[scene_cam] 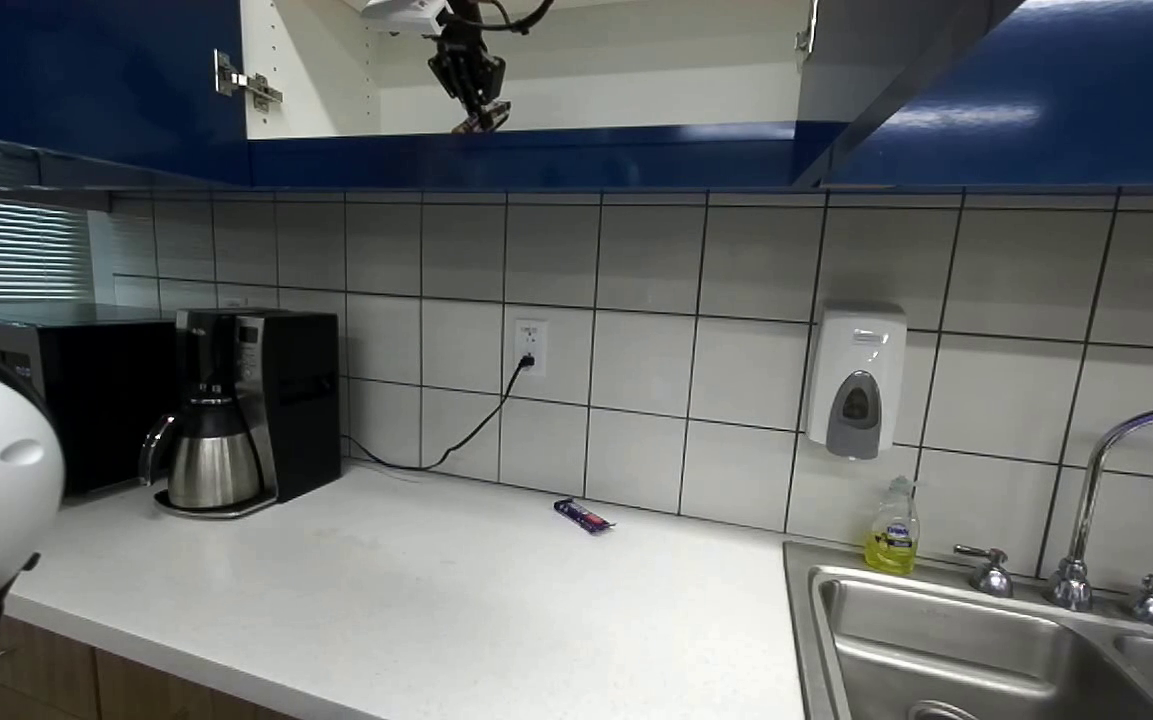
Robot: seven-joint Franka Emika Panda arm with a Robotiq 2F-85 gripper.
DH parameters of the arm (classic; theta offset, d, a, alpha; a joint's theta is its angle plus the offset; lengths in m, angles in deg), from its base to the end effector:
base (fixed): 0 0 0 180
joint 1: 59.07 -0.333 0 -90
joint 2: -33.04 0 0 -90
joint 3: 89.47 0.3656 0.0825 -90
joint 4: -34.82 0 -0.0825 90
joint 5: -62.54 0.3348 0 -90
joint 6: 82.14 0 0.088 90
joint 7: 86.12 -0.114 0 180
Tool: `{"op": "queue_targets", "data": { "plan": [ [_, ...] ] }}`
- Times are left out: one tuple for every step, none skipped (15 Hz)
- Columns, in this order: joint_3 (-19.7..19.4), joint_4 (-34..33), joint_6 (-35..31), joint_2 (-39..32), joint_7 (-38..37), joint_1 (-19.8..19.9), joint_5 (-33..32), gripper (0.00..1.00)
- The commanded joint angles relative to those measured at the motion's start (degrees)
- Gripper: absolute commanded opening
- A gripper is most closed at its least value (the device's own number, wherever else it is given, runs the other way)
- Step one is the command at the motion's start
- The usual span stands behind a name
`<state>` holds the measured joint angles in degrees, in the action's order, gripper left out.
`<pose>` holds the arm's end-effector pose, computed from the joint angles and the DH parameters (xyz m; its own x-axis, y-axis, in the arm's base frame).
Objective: Put the brown packet in the open upper cabinet.
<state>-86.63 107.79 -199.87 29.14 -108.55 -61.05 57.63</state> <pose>0.5541 0.0399 0.8201 0.7185 -0.2862 0.6339 -0.2271 -0.9580 -0.1751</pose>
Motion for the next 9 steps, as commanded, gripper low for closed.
{"op": "queue_targets", "data": {
  "plan": [
    [0.0, -5.8, 2.5, -3.7, -2.5, -0.3, -1.4, 0.05],
    [-0.1, -6.5, 2.9, -4.2, -2.5, -0.3, -1.2, 0.05],
    [-0.1, -7.0, 3.3, -4.5, -2.9, -0.3, -1.0, 0.10],
    [-0.1, -7.4, 3.5, -4.8, -3.2, -0.3, -0.9, 0.44],
    [-0.1, -7.5, 3.6, -4.8, -3.6, -0.3, -0.9, 0.44],
    [-0.1, -7.5, 3.7, -4.8, -3.7, -0.3, -0.8, 0.51],
    [-0.2, -7.5, 3.7, -4.7, -4.0, -0.2, -0.8, 0.58],
    [-0.2, -7.1, 3.7, -4.3, -3.9, -0.1, -0.5, 0.66],
    [-0.2, -6.6, 3.6, -4.0, -4.0, -0.1, -0.5, 0.73]
  ]
}}
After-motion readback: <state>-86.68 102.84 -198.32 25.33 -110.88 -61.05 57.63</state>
